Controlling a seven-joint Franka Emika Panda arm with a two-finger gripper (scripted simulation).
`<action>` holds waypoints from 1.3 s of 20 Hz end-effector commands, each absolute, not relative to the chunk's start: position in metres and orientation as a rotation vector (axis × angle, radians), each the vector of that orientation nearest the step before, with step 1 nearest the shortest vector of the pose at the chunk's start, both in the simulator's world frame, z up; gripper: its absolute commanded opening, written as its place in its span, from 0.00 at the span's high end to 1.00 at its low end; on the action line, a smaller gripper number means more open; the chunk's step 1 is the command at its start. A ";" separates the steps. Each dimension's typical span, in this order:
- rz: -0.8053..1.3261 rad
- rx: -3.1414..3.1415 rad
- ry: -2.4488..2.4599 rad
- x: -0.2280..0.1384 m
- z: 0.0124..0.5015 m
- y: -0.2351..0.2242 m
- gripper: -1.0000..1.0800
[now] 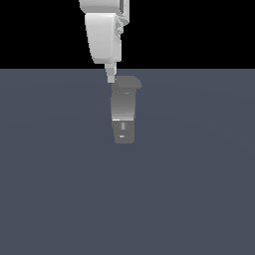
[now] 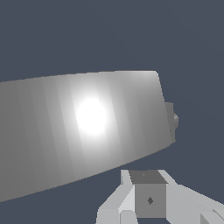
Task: Turn on the faucet by rotating a designated handle.
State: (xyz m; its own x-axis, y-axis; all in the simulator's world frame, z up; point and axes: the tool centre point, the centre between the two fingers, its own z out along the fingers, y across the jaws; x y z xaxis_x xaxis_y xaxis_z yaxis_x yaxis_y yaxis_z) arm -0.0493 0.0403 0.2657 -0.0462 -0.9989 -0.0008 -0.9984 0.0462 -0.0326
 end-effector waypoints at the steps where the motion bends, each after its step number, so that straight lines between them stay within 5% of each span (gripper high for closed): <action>1: 0.000 -2.113 2.324 -0.056 0.248 0.000 1.00; 26: 0.000 -2.120 2.318 -0.009 0.248 -0.081 1.00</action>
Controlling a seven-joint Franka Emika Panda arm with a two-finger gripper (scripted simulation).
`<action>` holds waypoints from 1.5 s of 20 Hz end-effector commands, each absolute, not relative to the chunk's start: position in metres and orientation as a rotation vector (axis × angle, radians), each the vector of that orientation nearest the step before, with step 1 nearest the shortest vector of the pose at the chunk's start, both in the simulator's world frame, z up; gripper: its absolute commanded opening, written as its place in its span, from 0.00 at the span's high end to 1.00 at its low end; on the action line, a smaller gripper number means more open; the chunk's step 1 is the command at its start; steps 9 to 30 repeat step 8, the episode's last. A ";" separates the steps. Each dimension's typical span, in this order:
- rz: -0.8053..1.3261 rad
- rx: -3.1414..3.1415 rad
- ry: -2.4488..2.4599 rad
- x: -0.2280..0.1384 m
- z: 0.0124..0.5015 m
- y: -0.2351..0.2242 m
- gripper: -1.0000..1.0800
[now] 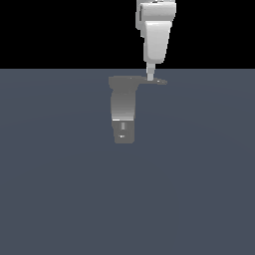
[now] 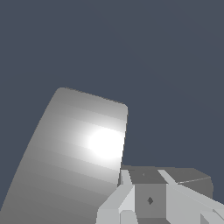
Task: Turn on the faucet by rotating a designated handle.
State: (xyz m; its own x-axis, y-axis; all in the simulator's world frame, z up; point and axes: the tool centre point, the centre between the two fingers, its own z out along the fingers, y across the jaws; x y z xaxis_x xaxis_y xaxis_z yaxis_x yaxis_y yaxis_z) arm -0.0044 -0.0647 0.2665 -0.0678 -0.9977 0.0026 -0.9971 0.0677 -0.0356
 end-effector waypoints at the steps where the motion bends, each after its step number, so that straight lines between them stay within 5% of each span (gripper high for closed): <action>1: 0.000 -2.119 2.319 -0.006 0.248 -0.085 1.00; 30: 0.000 -2.113 2.325 0.007 0.248 -0.107 1.00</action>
